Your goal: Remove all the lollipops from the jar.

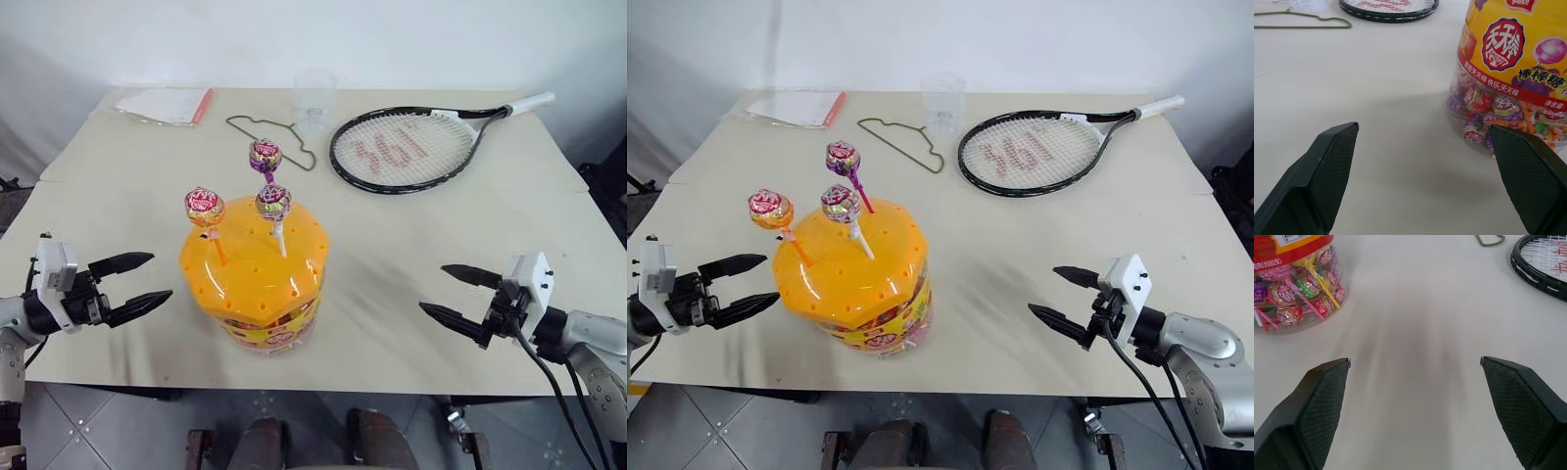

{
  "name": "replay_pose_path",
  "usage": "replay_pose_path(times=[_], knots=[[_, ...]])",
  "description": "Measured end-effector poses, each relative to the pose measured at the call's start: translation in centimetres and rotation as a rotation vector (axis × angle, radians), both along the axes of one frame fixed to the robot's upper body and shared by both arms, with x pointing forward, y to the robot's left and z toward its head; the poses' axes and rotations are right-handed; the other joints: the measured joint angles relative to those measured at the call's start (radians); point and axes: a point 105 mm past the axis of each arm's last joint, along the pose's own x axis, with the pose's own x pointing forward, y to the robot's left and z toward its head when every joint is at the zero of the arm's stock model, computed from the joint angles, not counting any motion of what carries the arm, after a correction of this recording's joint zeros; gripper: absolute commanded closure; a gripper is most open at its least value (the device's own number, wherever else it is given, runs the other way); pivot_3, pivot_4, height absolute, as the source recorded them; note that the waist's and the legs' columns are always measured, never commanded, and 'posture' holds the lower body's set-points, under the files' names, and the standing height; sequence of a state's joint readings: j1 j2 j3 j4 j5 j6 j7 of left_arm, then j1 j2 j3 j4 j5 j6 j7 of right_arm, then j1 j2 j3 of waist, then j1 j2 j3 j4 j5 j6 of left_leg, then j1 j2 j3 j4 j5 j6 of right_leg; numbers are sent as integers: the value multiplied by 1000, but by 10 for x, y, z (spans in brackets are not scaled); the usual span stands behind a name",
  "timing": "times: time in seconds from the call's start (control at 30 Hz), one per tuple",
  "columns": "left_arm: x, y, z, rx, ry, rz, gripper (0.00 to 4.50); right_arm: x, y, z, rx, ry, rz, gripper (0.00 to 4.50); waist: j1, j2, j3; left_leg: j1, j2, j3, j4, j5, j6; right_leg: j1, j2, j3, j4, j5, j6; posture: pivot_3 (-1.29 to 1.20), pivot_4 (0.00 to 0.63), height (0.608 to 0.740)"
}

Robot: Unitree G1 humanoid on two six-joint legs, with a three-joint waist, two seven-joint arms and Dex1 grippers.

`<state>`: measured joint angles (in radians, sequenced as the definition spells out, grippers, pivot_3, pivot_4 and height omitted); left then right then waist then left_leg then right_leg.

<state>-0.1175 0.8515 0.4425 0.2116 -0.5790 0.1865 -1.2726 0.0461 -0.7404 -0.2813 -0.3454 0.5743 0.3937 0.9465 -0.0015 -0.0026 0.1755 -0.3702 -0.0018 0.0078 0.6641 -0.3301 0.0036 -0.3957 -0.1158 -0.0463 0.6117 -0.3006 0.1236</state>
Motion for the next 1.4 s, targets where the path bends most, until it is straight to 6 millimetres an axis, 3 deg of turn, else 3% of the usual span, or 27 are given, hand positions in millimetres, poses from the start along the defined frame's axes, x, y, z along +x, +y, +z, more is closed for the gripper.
replay_pose_path(times=[0.43,0.6,0.73,0.87,1.1,1.3,1.4], knots=[[4,-3,4,-34,30,37,0,4,0,8,-11,-22,18,28,0,0,0,0,0,0,0,0,0,0,0,0,0,0,0,0,150,740],[-2,10,26,16,-12,99,0,5,-3,16,-27,-25,47,28,-2,0,0,0,1,0,0,0,0,0,0,0,-1,0,0,0,150,740],[-13,16,56,99,-93,118,0,9,-3,30,-37,-44,85,28,-2,0,0,0,1,0,0,0,0,0,0,1,-2,0,0,0,150,740],[-21,3,88,138,-176,45,0,9,1,43,-21,-53,141,28,2,0,0,0,1,-2,0,-1,-1,1,-1,5,-4,0,-1,0,150,740],[-33,-44,131,104,-289,-178,0,5,2,59,-45,-65,242,28,-1,1,1,-1,1,-2,0,-1,-1,1,0,7,-3,0,-1,0,150,740],[-45,-74,136,73,-254,-338,0,3,5,70,-41,-90,306,28,-3,2,2,-1,1,1,0,-1,-1,0,2,2,-1,0,0,0,150,740],[-49,-93,140,53,-253,-450,0,-7,15,90,0,-148,380,28,0,2,2,-1,1,1,1,-1,-1,0,3,1,-1,0,0,0,150,740]])
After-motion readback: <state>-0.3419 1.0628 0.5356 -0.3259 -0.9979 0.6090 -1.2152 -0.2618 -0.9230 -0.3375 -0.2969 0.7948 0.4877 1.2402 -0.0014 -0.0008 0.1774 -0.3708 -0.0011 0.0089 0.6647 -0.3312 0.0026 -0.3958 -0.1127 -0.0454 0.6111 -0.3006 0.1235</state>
